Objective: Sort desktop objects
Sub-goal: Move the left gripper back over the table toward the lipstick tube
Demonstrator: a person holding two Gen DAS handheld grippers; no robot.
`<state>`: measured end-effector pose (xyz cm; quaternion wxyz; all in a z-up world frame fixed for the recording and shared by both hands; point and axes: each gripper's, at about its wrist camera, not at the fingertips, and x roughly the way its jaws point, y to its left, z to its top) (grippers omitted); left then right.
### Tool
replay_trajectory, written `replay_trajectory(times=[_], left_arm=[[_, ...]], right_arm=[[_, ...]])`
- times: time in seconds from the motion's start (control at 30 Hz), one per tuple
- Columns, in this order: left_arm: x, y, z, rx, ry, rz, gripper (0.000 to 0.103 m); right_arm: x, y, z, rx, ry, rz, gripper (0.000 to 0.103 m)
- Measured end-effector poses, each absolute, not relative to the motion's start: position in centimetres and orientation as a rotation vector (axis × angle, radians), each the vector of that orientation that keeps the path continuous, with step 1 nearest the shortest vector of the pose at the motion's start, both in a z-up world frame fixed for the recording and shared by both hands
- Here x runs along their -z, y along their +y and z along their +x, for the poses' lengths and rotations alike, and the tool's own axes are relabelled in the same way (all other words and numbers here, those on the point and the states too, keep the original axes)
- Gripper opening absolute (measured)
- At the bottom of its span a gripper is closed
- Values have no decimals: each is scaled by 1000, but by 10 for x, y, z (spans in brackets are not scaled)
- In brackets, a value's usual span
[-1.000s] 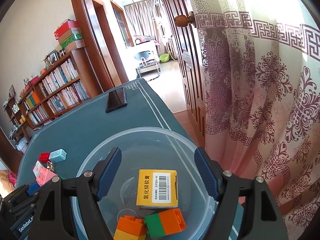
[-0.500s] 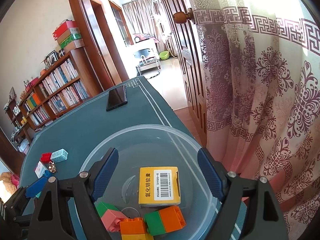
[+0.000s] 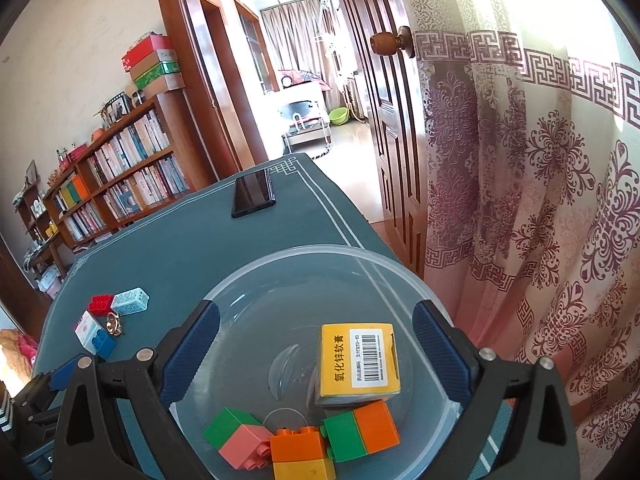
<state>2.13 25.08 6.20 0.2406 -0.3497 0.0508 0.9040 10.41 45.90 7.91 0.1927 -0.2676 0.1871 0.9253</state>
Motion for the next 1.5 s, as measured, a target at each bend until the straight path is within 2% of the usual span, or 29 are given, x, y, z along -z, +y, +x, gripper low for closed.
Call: replay_trajectory(times=[0.63,1.5], left_arm=[[-49,176,4,-2592,21,-1025,83],[-22,109,-2,-2721,75,-1146,83]], right_arm=[[-77,398,87,-2687,437,-794,99],[-64,315,61,-2832,374,-899,99]])
